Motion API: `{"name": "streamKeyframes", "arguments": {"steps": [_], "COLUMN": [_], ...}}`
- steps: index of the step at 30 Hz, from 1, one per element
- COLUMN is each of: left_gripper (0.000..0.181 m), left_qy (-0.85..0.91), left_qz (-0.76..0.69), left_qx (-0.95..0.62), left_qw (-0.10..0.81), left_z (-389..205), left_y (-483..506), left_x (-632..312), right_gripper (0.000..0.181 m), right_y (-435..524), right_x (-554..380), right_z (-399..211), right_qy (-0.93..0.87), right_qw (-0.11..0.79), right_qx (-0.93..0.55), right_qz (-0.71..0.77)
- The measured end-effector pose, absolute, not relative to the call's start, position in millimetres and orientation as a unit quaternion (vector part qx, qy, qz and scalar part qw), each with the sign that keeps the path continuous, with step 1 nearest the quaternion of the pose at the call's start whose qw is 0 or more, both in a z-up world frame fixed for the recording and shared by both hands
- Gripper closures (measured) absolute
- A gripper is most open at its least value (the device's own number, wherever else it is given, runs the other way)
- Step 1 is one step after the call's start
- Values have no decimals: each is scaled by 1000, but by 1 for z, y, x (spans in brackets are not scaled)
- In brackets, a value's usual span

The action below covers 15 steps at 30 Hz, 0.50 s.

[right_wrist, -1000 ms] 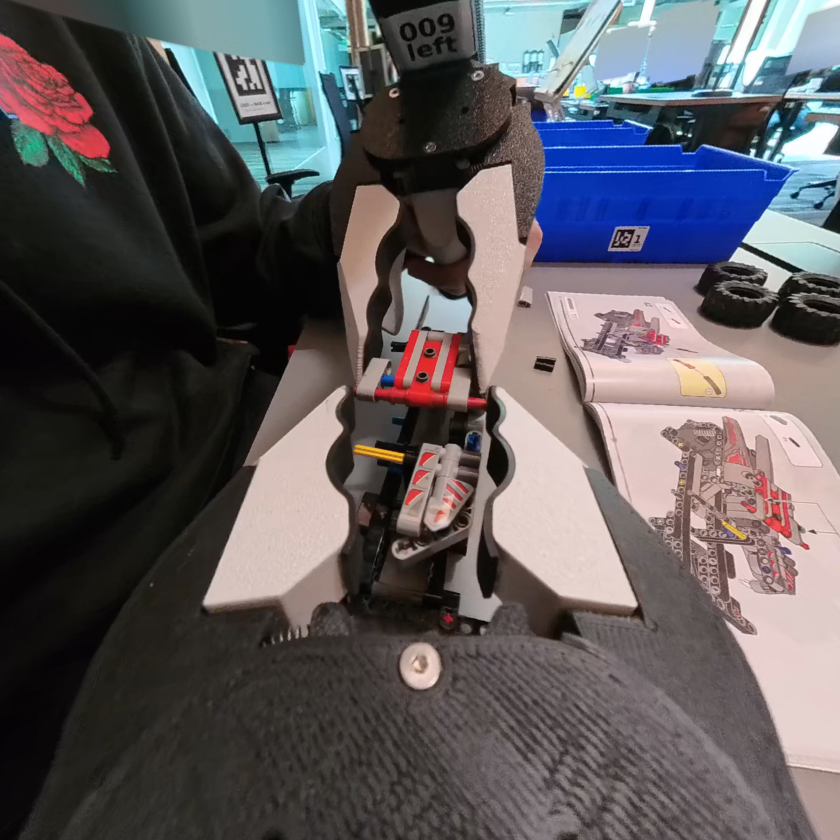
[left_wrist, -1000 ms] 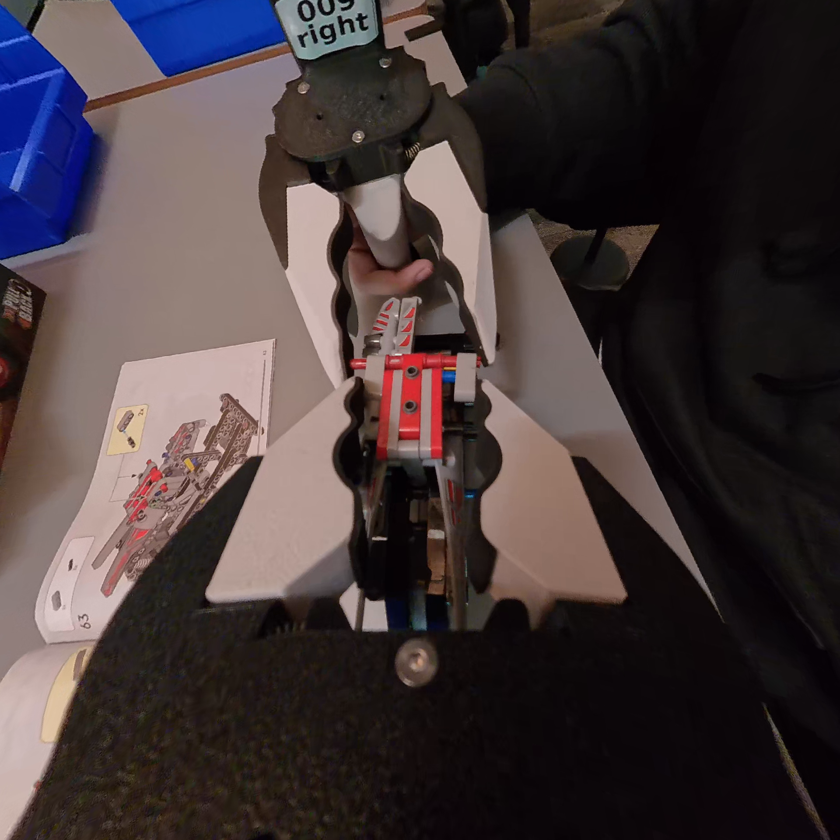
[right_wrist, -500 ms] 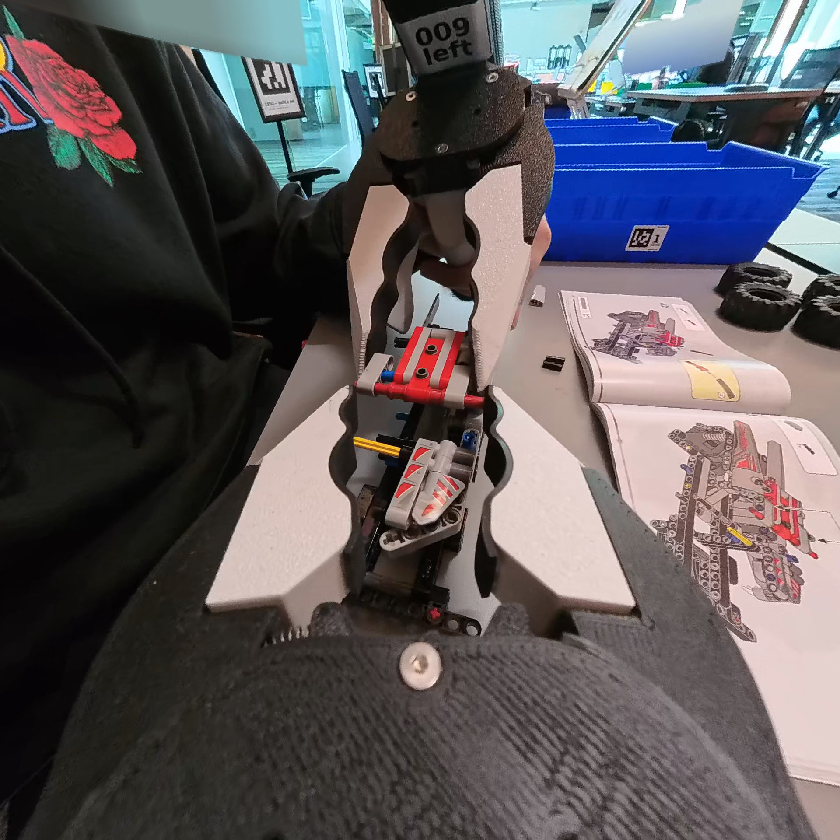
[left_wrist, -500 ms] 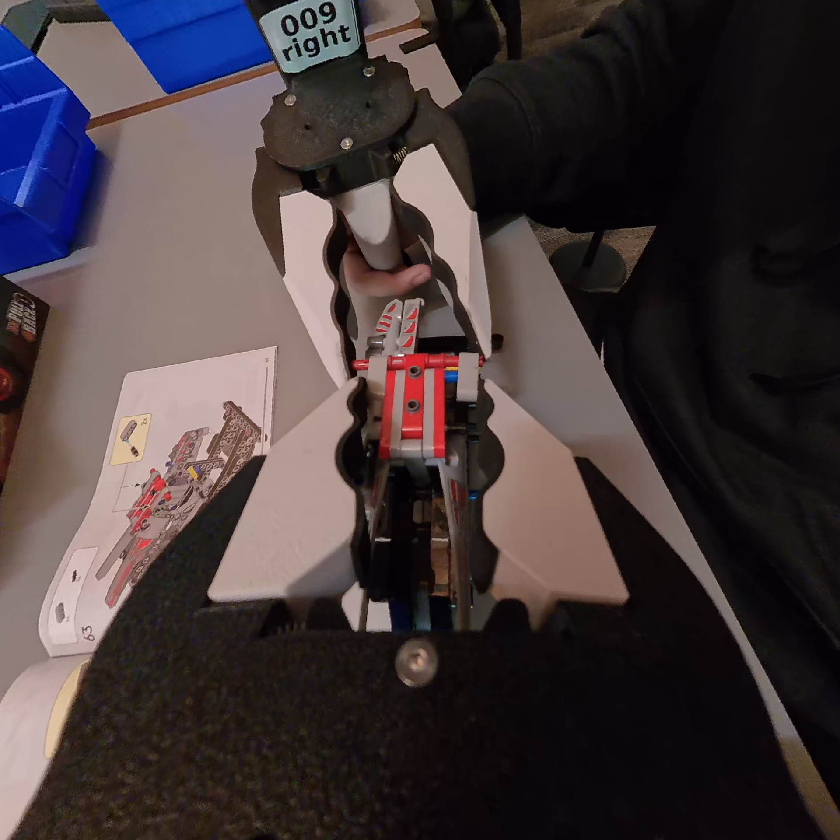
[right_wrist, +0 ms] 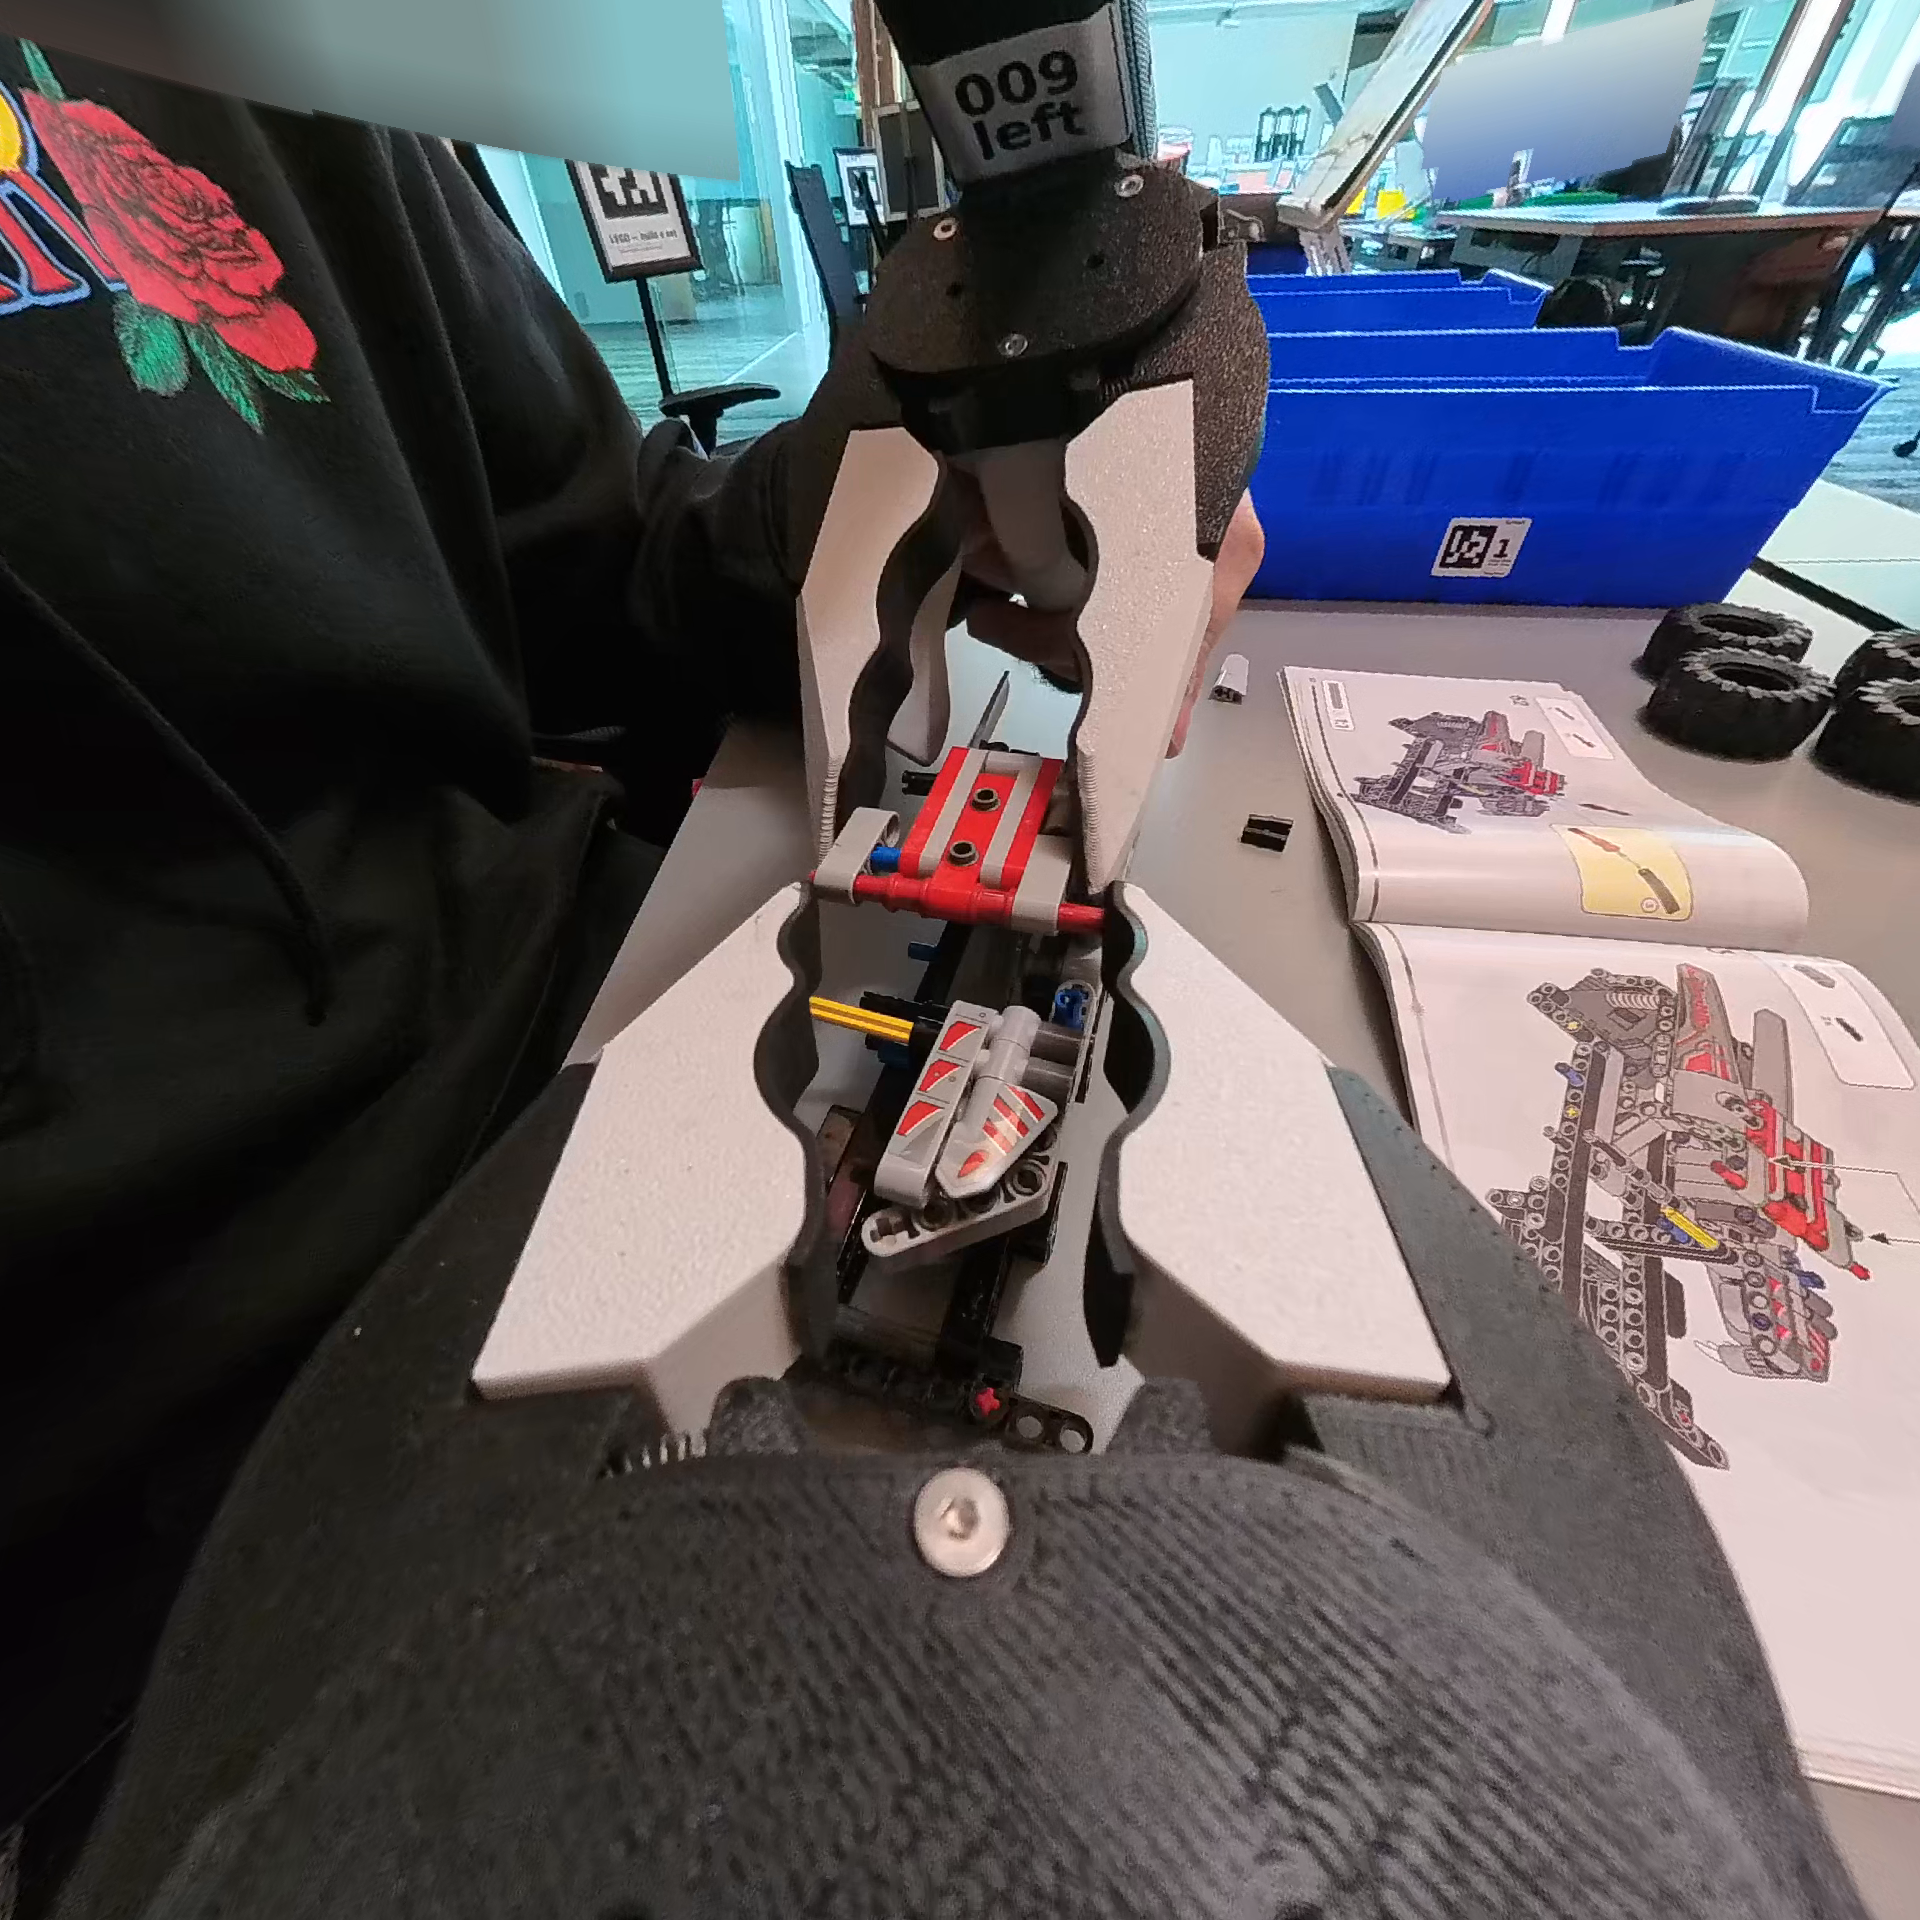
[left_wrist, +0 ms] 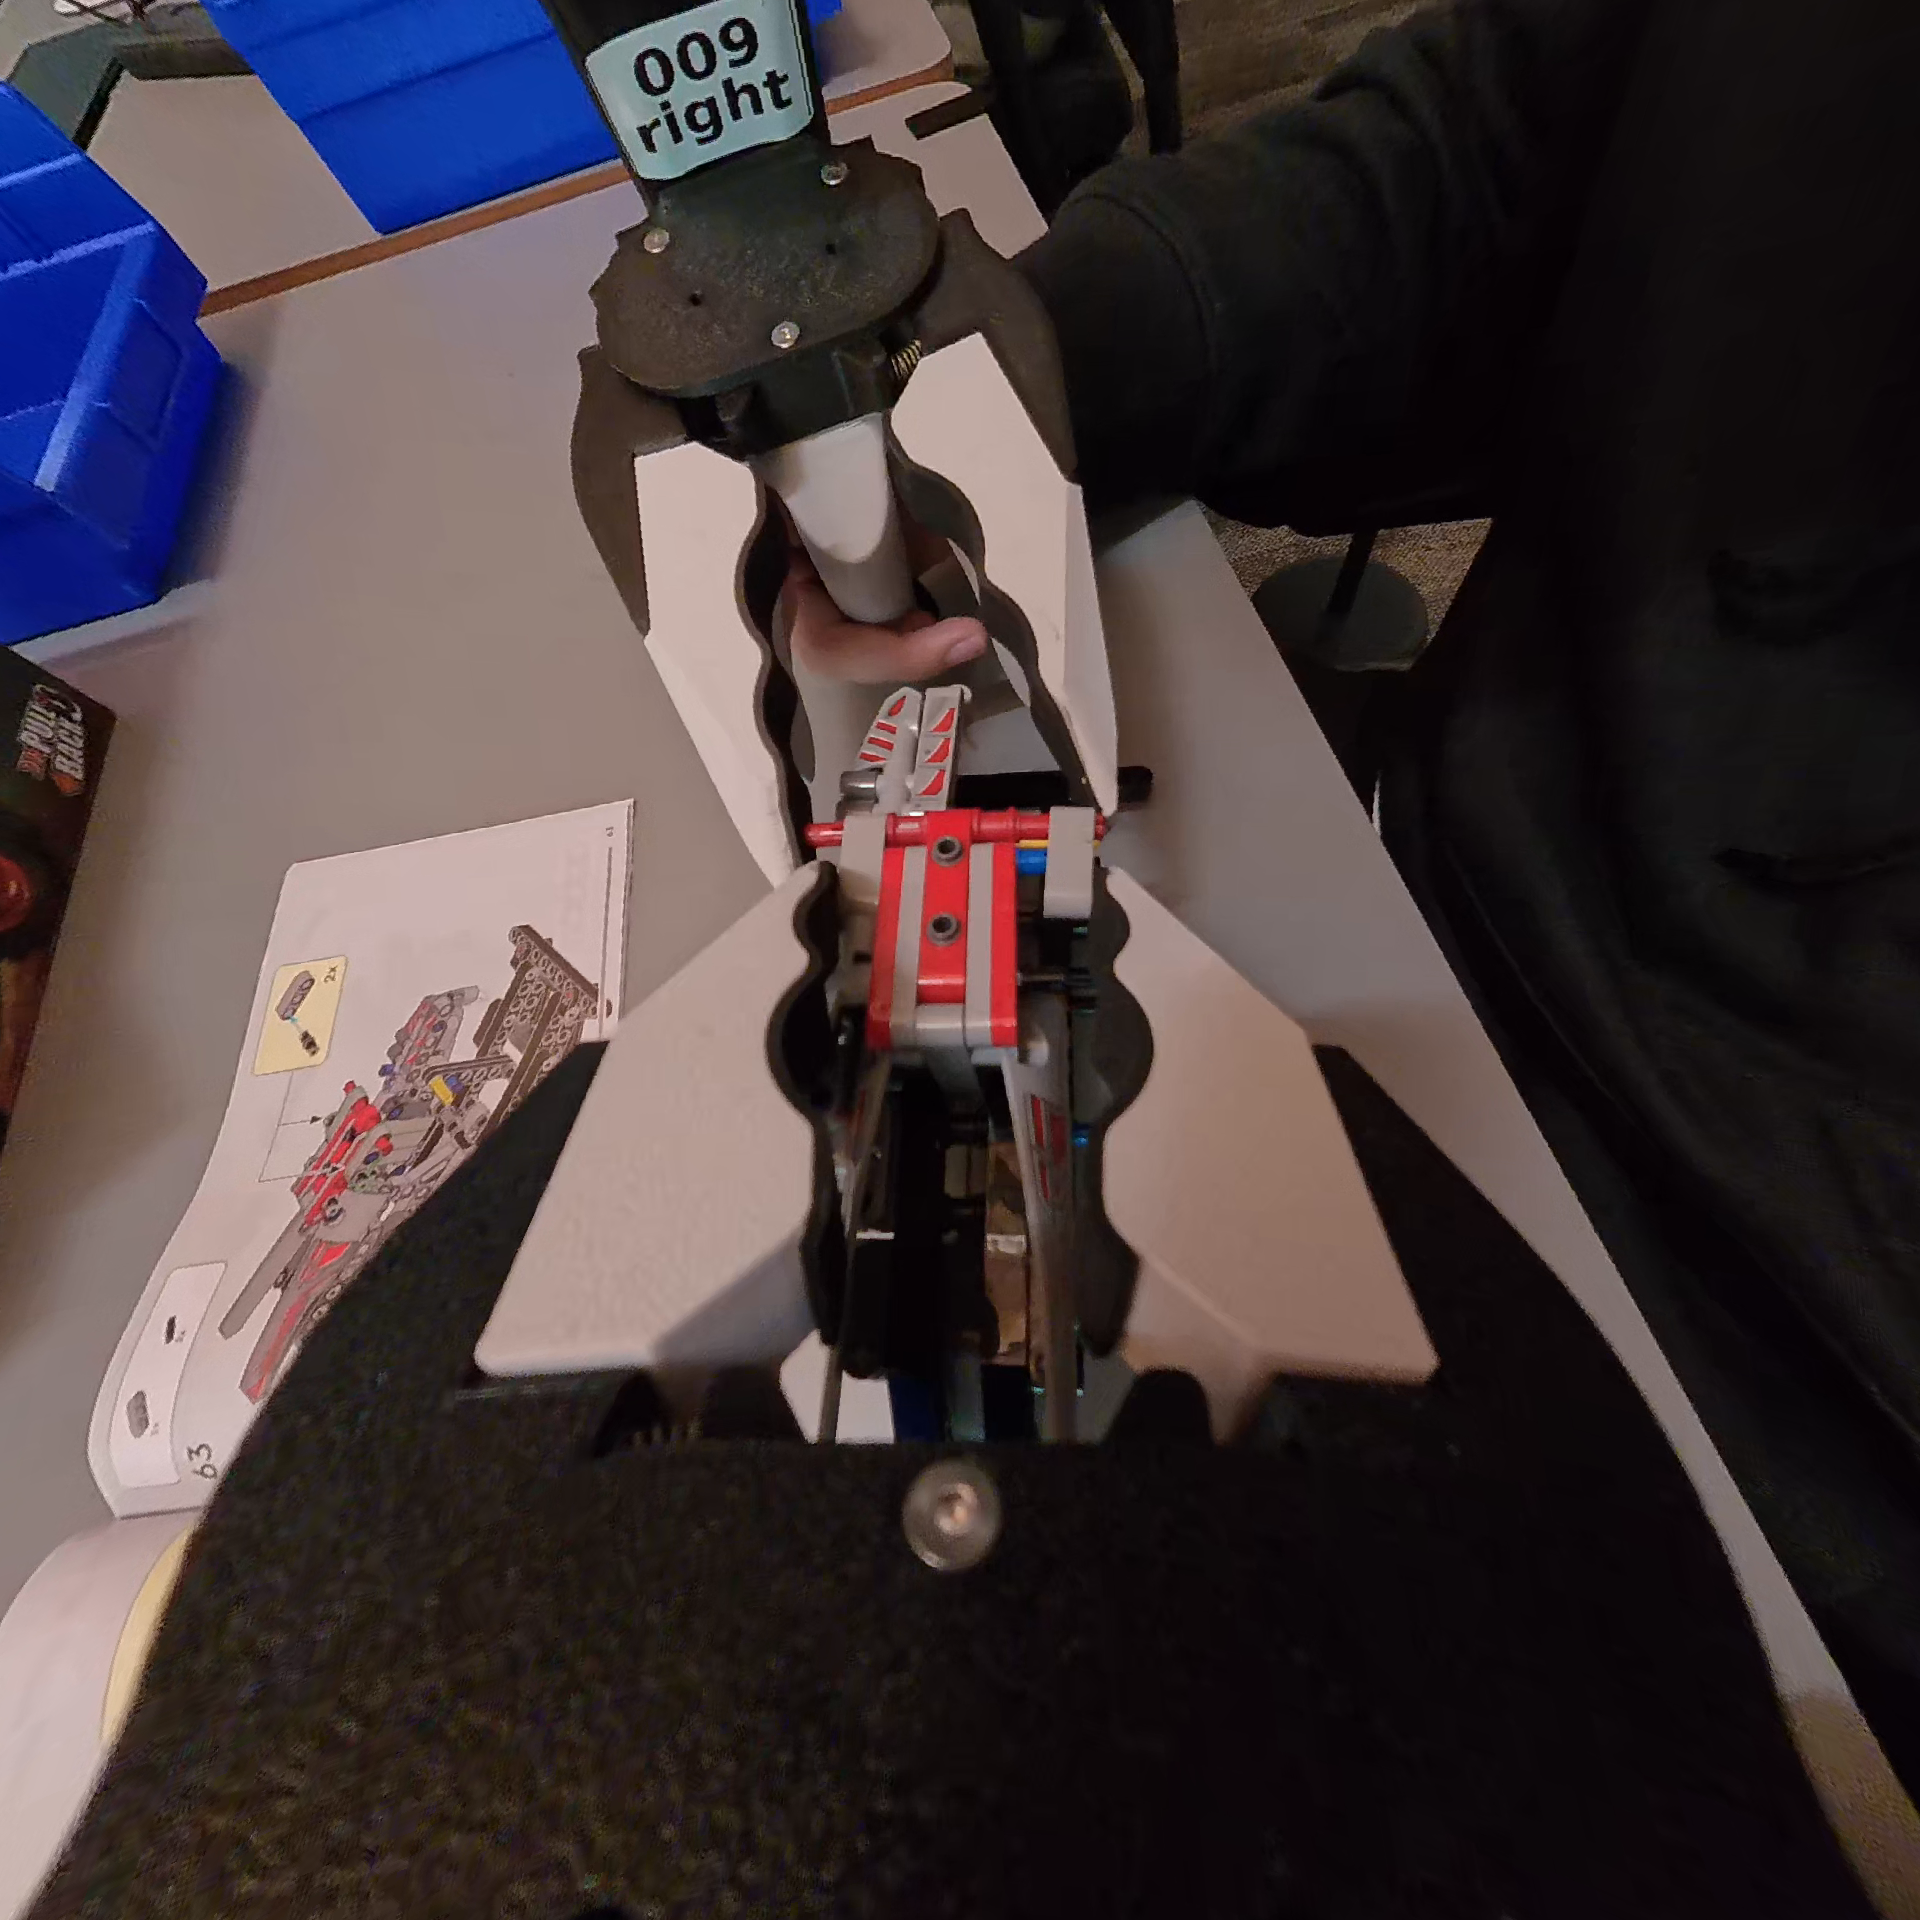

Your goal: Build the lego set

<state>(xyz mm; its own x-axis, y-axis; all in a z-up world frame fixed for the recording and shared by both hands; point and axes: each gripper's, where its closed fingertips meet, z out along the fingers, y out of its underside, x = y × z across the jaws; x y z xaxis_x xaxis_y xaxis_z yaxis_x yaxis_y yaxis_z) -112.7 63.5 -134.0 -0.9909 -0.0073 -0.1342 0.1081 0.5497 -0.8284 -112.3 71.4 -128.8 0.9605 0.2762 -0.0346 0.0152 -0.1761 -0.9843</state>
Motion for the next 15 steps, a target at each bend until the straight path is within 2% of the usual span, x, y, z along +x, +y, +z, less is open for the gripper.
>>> {"name": "streamKeyframes", "arguments": {"steps": [15], "left_gripper": [135], "left_qy": [880], "left_qz": [-468], "left_qx": [41], "left_qw": [70], "left_z": [-135], "left_y": [63], "left_x": [-114], "right_gripper": [129], "right_y": [71], "right_x": [-113], "right_z": [-129], "right_qy": [-107], "right_qw": [636], "right_qx": [-760], "right_qz": [84]}}
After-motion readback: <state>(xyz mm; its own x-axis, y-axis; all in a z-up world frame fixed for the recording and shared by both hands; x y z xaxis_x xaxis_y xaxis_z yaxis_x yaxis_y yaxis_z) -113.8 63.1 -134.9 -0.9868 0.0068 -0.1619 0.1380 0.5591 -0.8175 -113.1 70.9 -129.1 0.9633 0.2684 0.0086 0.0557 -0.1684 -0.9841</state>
